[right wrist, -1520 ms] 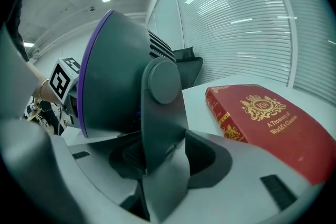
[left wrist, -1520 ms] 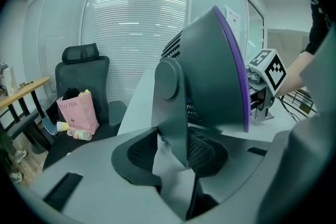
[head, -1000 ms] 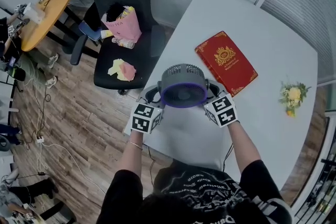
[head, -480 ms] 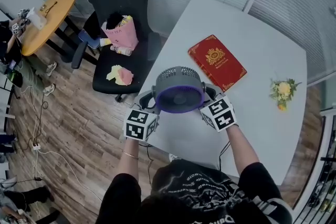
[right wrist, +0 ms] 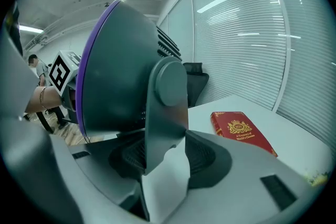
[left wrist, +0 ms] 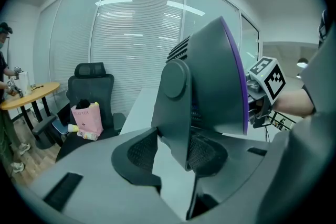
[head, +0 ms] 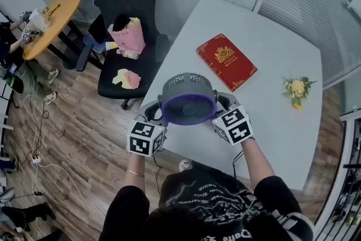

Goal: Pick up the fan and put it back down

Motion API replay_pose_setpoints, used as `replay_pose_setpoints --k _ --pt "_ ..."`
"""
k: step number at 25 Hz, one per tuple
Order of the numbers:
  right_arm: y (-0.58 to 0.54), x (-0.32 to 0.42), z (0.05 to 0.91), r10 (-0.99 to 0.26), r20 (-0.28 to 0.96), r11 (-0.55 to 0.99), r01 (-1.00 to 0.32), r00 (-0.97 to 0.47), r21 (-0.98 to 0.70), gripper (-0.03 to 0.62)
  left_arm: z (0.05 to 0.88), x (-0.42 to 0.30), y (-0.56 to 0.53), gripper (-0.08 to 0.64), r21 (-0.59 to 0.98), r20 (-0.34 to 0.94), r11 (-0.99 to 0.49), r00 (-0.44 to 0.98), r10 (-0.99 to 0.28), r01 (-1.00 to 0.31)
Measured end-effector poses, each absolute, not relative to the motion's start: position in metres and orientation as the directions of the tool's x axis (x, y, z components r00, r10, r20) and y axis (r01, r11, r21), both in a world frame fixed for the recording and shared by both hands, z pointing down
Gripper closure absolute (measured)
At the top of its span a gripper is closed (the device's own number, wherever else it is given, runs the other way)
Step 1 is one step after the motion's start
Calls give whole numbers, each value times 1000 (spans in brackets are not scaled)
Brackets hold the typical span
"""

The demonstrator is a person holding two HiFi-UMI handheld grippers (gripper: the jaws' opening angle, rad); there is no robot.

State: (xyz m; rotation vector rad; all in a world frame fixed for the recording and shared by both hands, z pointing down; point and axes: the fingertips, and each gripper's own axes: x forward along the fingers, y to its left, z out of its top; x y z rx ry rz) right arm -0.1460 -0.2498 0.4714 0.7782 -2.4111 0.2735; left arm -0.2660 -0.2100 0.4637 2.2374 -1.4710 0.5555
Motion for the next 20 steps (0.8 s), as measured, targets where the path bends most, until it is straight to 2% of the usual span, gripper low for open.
replay_pose_setpoints --k 4,20 --pt "-228 -143 466 -479 585 800 -600 -655 -17 405 454 -263 -191 410 76 542 -379 358 -760 -922" --pt "-161 -125 433 -532 548 760 -649 -645 -26 419 421 -249 -126 417 110 513 -357 361 -779 -928"
